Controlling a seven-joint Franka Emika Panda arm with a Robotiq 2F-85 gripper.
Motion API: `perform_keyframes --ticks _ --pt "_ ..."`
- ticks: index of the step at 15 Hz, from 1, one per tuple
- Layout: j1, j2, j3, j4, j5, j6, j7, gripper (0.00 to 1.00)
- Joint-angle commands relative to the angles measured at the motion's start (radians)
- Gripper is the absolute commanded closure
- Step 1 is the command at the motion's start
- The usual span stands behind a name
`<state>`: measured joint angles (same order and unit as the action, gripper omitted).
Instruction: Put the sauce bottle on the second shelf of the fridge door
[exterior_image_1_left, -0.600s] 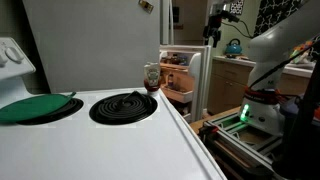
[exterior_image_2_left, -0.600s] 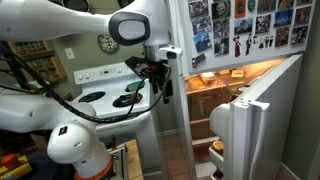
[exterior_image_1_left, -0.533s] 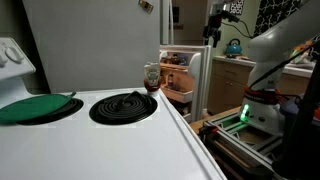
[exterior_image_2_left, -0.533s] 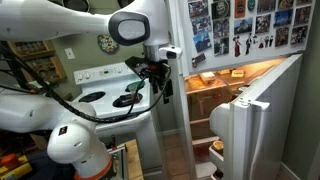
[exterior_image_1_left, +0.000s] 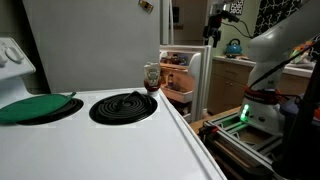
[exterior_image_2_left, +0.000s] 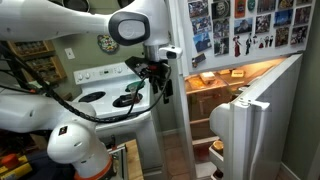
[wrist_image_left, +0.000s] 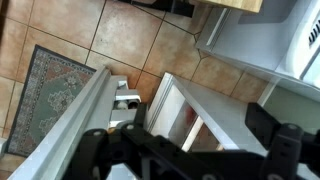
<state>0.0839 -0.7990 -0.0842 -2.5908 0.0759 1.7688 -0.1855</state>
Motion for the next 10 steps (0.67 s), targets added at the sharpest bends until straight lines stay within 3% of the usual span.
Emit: perform_keyframes --ticks 1,10 --pt "-0.011 0.001 0.009 0.002 0.006 -0.003 -0.006 0.0" --pt "0.191 -0.054 0.128 -0.003 0.208 0.007 -0.086 0.0"
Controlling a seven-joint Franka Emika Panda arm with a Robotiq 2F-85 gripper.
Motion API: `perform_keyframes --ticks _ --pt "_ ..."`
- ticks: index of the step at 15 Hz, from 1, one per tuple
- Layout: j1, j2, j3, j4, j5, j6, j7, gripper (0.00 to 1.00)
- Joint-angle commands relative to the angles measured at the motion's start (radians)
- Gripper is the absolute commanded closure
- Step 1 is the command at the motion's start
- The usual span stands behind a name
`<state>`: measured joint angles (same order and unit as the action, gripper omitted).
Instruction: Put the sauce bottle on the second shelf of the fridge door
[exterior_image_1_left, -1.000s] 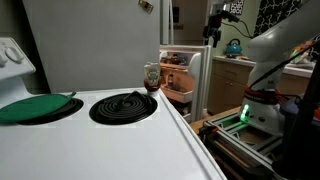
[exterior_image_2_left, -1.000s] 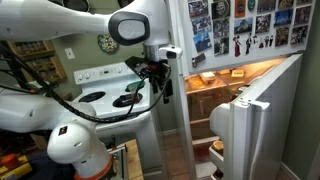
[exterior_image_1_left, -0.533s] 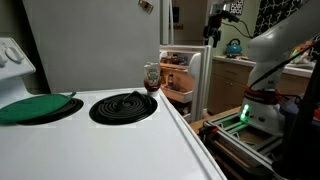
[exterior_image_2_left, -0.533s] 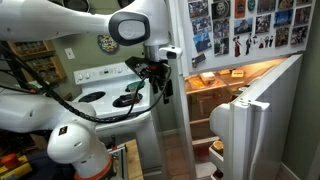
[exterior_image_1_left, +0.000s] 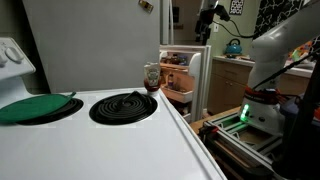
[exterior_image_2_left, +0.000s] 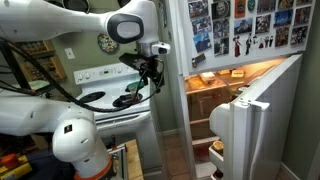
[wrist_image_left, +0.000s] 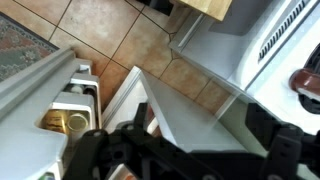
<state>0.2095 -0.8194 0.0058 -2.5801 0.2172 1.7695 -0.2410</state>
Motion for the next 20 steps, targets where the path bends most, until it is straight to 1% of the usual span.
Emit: perform_keyframes --ticks 1,5,8,9,11,15,20 --pt "0.097 -0.032 0.057 -0.017 0.094 0.023 -0.046 0.0" --pt "0.213 0.008 0.125 -0.015 0.21 0.072 -0.109 0.0" --pt "0.274 0.049 0.16 -0.008 0.272 0.108 -0.16 0.0" --pt "0.237 0.019 0.155 0.003 0.234 0.069 -0.114 0.0" --pt "0.262 0.038 0.167 0.003 0.249 0.087 -0.129 0.0" --pt "0.266 0.049 0.166 0.003 0.252 0.089 -0.141 0.0" --pt "0.359 0.096 0.191 0.005 0.304 0.142 -0.295 0.0"
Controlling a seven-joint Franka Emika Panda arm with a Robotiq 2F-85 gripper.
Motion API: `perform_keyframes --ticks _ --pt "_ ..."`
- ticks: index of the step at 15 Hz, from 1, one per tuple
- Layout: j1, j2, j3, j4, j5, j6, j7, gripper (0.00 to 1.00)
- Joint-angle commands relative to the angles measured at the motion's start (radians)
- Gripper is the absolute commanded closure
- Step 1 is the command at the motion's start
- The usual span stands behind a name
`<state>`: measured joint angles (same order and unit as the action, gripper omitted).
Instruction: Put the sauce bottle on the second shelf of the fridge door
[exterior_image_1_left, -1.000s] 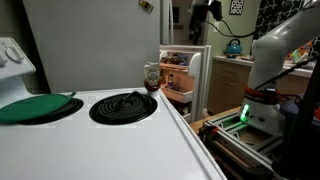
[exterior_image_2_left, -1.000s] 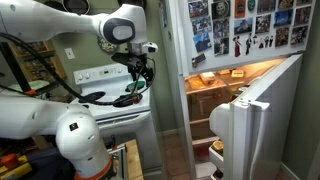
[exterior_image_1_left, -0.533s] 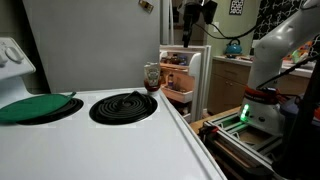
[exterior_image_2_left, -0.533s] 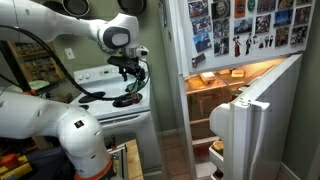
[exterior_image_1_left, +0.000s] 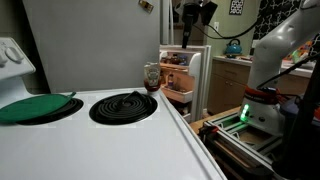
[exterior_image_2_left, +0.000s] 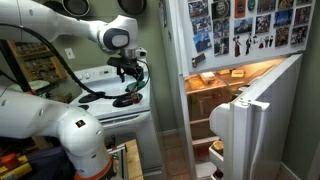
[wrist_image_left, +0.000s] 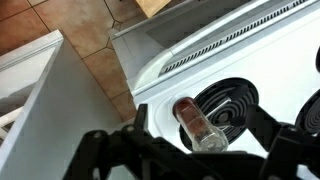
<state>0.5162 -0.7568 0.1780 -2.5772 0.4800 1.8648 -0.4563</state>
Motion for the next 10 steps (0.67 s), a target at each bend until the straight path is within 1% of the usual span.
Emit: perform_keyframes --ticks 1,7,10 --pt "0.072 0.044 0.031 0.001 0.055 0.071 -0.107 0.0" --pt "0.204 0.148 0.051 -0.001 0.133 0.233 -0.24 0.0" --pt "0.249 0.198 0.053 -0.003 0.148 0.302 -0.303 0.0"
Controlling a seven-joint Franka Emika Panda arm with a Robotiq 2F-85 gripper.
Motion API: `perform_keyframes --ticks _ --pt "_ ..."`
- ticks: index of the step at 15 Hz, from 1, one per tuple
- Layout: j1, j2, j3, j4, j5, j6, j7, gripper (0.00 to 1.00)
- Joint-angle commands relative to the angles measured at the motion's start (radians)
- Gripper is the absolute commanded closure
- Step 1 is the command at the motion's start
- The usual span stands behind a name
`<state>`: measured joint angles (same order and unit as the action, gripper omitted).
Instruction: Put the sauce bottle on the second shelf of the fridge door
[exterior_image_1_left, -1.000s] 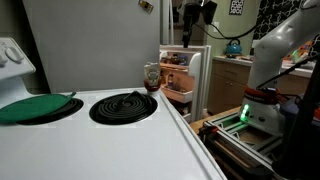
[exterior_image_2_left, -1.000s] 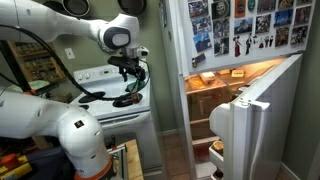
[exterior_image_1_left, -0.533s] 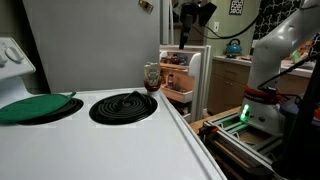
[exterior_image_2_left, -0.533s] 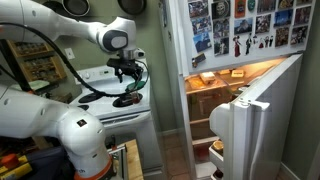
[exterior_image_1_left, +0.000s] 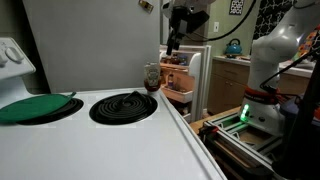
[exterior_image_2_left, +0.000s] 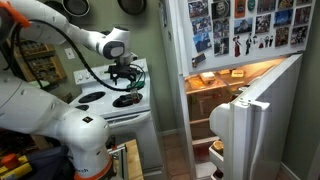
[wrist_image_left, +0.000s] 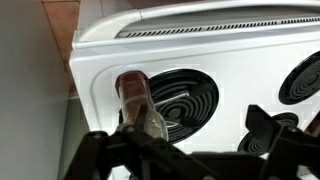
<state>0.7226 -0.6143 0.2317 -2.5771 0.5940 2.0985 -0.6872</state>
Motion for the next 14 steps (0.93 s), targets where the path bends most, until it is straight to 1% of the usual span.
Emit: perform_keyframes --ticks 1,5,13,14 --pt "0.051 0.069 0.001 -0.005 0.032 0.098 -0.093 0.0" --pt "0.066 0.116 0.013 -0.009 -0.005 0.208 -0.119 0.0" --pt "0.123 0.195 -0.004 -0.03 0.018 0.427 -0.184 0.0" --pt "0.131 0.203 -0.009 -0.032 0.018 0.443 -0.194 0.03"
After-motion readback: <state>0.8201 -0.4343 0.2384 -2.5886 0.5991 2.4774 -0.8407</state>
